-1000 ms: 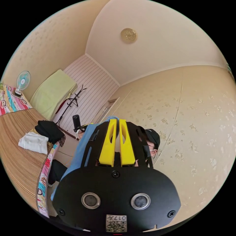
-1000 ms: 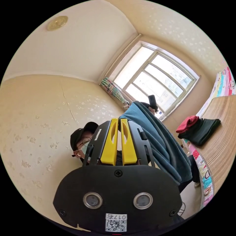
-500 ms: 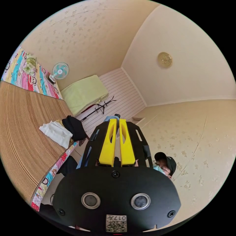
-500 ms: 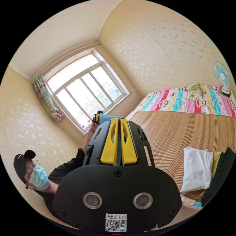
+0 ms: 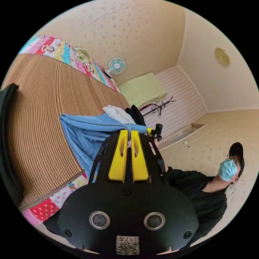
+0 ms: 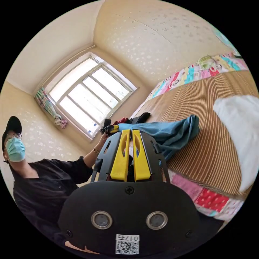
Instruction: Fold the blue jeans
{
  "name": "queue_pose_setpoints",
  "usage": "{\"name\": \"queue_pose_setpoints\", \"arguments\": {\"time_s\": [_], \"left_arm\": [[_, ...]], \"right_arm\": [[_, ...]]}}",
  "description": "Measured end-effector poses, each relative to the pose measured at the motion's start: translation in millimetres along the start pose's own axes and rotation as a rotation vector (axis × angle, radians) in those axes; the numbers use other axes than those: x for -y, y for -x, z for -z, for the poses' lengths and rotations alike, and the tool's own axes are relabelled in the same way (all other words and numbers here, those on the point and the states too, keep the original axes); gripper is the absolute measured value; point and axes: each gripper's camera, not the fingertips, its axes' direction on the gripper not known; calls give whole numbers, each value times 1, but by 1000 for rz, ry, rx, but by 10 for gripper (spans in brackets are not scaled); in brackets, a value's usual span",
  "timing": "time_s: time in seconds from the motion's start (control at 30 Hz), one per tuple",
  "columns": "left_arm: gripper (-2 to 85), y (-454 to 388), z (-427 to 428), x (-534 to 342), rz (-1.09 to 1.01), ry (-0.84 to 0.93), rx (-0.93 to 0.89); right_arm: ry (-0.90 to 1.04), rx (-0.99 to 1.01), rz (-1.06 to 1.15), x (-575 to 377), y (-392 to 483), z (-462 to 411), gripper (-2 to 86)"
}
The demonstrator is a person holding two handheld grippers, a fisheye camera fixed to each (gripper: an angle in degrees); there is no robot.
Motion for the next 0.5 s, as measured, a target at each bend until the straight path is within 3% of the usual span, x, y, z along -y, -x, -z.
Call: {"name": "queue_pose_setpoints", "arguments": {"time_s": [0.17,0.23,0.33,0.4,0.5], "left_arm": [[80,66,5,-106,199,-22,-36],[117,81,26,-120,250,-123,-82],[136,93,60,-100,288,-219,-46],[181,105,61,-55,326,-143,24],[180,114,42,-9,344,-54,62]], "right_arm": [[18,-125,-357,-111,-79,41,43],[-45,-38,-432,-119,-93,61,78],[-1,133,-531,-103,-114,57,141],[71,147,-536,-88,-116,40,171],[87,172,-589,-80,-120,21,196]]}}
